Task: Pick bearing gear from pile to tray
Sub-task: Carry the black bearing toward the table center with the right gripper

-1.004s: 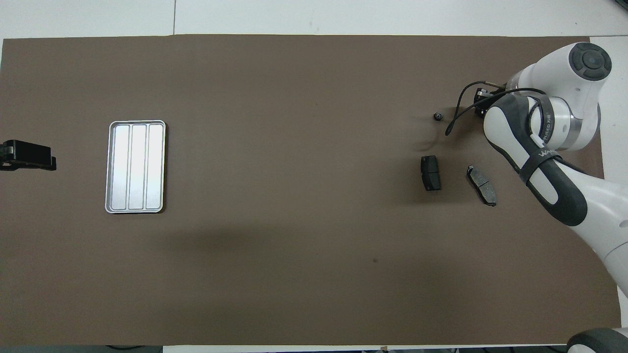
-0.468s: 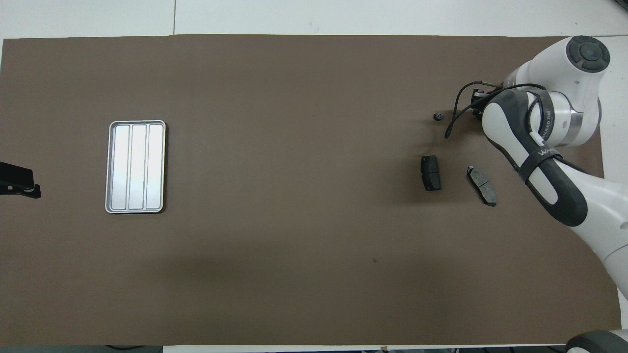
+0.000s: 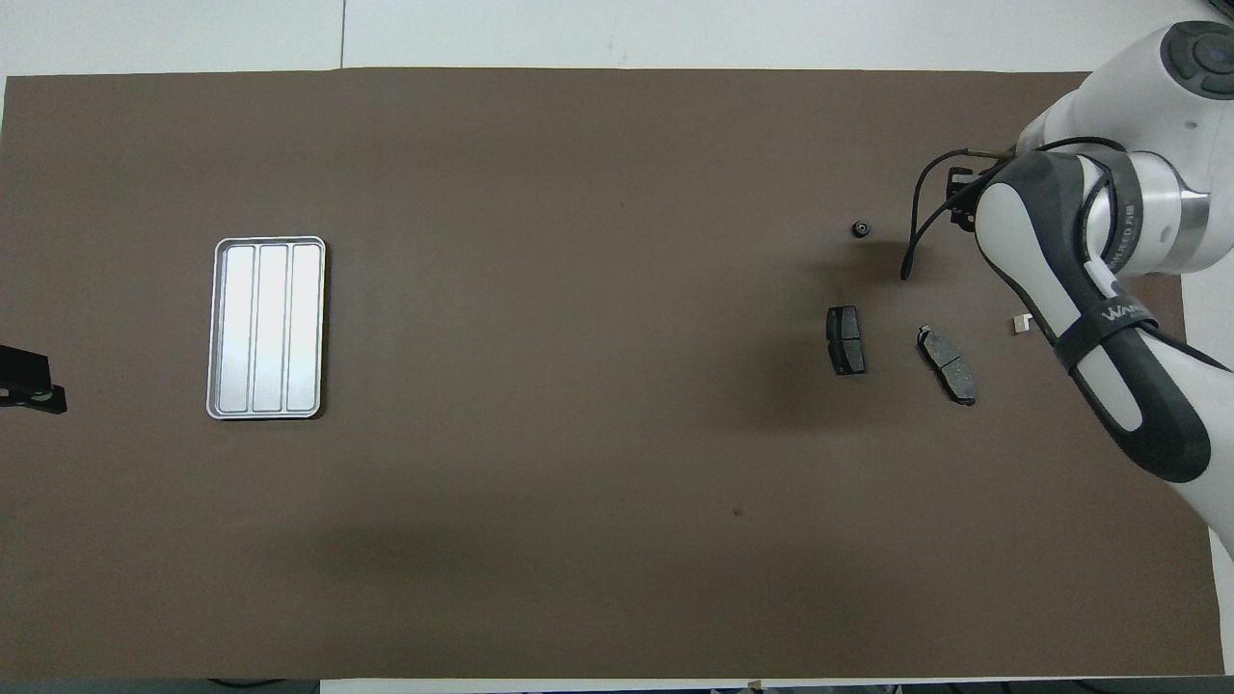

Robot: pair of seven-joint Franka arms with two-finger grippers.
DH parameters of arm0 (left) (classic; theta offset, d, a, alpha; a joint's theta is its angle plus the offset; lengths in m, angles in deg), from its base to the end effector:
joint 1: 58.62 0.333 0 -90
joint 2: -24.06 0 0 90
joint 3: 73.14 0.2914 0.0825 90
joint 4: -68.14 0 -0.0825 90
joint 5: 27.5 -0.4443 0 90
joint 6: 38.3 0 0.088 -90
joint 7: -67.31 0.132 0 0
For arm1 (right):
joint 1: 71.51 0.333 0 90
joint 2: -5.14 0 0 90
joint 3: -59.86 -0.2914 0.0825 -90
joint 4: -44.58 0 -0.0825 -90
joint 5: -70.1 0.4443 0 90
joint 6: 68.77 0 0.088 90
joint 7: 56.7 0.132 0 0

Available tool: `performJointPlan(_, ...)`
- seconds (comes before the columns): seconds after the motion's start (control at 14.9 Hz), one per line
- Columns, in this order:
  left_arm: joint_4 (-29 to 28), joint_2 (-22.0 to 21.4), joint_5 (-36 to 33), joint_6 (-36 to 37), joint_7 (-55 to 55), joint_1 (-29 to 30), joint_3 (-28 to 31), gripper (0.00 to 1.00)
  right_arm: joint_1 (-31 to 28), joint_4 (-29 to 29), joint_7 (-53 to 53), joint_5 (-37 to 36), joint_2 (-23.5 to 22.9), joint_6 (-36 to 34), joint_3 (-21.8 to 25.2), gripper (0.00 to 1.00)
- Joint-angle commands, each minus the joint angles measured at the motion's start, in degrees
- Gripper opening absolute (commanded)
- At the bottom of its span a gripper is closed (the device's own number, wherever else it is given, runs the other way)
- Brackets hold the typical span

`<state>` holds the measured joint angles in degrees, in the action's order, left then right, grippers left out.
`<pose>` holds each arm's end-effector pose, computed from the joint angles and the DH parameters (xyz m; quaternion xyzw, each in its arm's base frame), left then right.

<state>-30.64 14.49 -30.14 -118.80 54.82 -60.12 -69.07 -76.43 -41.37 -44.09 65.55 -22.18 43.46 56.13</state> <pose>0.5422 0.0334 0.5787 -0.9882 -0.1318 0.0744 0.0236 0.7330 -0.0273 0.3214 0.9938 -0.1083 -0.0063 0.0224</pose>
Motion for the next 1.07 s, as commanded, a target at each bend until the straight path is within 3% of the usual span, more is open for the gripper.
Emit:
performJointPlan(0.0,-2.2,-2.2,0.1,-0.1,-1.1,0.9,-0.5,1.00,0.0,-0.8,-4.2,-0.8,5.6,-5.3,-0.5,0.00)
performJointPlan(0.54,-2.9,-3.2,0.1,0.7,0.1,2.8,-0.6,1.00,7.1,-0.3,-4.0,0.4,16.6,-16.9,-0.4,0.00)
performJointPlan(0.74,-3.4,-3.3,0.5,-1.5,0.6,2.8,-0.6,1.00,11.2,2.8,4.9,2.1,16.8,-21.3,-0.5,0.00)
performJointPlan(1.0,-10.3,-6.1,0.7,-9.4,0.2,2.3,-0.6,1.00,18.1,3.1,18.6,3.7,17.3,-21.6,-0.5,0.00)
